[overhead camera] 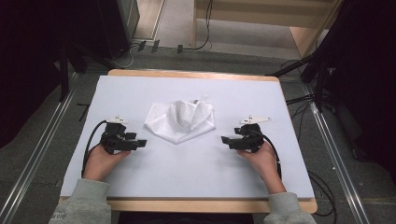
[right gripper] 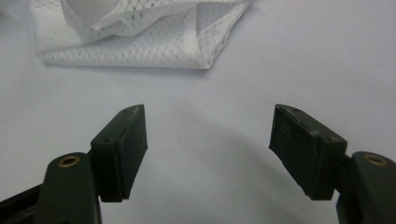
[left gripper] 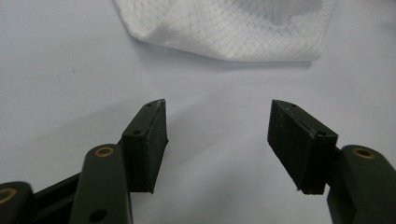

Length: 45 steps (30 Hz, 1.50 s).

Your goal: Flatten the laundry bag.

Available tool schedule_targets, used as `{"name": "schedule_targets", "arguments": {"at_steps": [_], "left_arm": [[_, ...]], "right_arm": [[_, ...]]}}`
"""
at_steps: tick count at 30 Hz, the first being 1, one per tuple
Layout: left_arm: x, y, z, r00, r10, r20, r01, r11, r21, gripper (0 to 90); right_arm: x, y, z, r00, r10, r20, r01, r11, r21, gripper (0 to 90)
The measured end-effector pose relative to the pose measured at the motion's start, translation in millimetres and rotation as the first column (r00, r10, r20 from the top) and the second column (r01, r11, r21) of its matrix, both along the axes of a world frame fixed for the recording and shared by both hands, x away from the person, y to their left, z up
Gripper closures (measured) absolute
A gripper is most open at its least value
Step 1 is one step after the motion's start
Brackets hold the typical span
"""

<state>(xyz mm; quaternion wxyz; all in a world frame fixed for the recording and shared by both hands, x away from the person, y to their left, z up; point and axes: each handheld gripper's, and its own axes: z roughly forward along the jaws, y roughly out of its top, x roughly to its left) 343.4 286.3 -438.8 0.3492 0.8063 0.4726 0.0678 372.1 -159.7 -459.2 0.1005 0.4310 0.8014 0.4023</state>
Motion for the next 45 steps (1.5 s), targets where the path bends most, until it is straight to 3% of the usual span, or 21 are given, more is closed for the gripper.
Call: {"name": "schedule_targets", "arguments": {"at_steps": [3,7,10,16,23,31,37,45], "left_arm": [[3.6,0.7,-2.8,0.9995,-0.015,0.026,0.015,0.9998,0.009,35.2],[11.4,3.0,-6.4,0.9999,-0.012,0.002,0.012,0.9998,-0.015,32.5],[10.5,1.6,-6.4,0.9998,-0.016,0.01,0.016,0.9999,0.003,31.1],[11.5,2.4,-4.7,1.0,-0.001,0.006,0.001,0.9998,-0.018,29.4],[6.2,1.0,-3.1,0.9997,-0.014,0.022,0.014,0.9999,-0.006,29.9],[3.4,5.7,-1.6,0.9999,0.0,0.01,0.0,0.9998,-0.018,30.7],[4.4,2.8,-0.6,0.9998,-0.013,0.015,0.013,0.9998,-0.013,31.3],[7.7,2.2,1.0,0.9999,-0.009,0.004,0.01,0.9995,-0.032,31.2]], "right_arm": [[0.4,2.5,-0.7,1.0,0.009,0.002,-0.009,1.0,-0.014,28.8],[-1.0,8.5,2.2,0.9995,0.024,0.02,-0.023,1.0,-0.018,28.8],[-1.1,9.7,2.1,0.9994,0.03,0.02,-0.03,0.999,-0.02,30.2],[-0.5,9.9,1.2,0.9991,0.042,0.004,-0.041,0.999,-0.024,35.0],[2.1,12.1,1.9,0.9987,0.048,-0.014,-0.049,0.998,-0.028,40.9],[0.2,21.6,4.3,0.9974,0.069,-0.022,-0.07,0.997,-0.027,42.1],[-0.2,19.6,5.7,0.9971,0.066,-0.038,-0.066,0.998,0.001,43.4],[-1.6,19.6,5.7,0.9969,0.067,-0.041,-0.067,0.998,0.001,44.1]]}}
